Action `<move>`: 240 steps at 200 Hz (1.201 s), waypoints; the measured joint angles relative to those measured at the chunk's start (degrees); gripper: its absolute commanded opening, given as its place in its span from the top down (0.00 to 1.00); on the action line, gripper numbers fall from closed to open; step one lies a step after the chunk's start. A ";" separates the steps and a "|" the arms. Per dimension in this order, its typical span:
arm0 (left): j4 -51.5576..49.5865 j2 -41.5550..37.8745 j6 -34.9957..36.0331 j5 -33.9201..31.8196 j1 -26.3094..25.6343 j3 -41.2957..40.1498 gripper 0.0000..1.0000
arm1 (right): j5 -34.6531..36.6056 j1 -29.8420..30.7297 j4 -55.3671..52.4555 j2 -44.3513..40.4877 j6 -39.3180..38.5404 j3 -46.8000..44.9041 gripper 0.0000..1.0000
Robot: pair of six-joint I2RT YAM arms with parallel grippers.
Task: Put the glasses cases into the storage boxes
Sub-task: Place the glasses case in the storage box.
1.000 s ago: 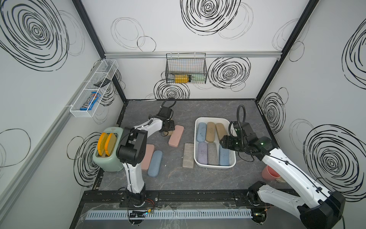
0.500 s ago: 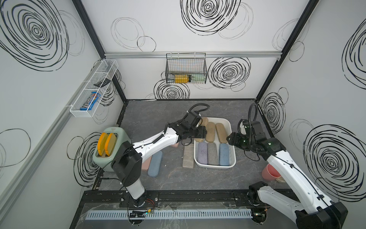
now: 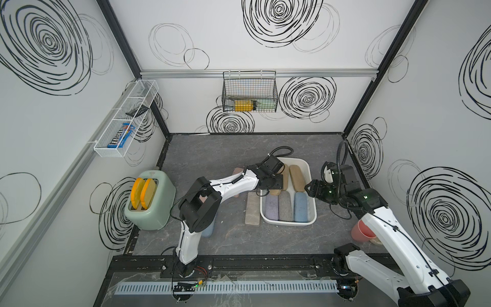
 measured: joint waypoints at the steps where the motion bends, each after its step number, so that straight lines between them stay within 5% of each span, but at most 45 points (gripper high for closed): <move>1: -0.02 0.07 -0.02 -0.04 0.00 0.11 0.40 | -0.02 0.00 -0.04 -0.02 -0.02 0.00 0.31; 109: -3.15 7.15 -2.54 -6.54 0.28 7.67 0.37 | -0.44 -0.33 -1.92 -1.36 -0.42 -0.28 0.31; 205: -3.37 8.63 -2.64 -7.69 0.76 10.12 0.01 | -0.55 -0.33 -2.32 -2.21 -0.52 -0.28 0.31; 211: -3.39 8.37 -2.71 -7.67 0.68 10.10 0.04 | -0.55 -0.33 -2.32 -2.19 -0.50 -0.28 0.30; 240: -3.78 4.83 -1.73 -8.81 -0.28 9.77 0.04 | -0.98 -0.35 -2.45 -2.05 -0.85 -0.09 0.13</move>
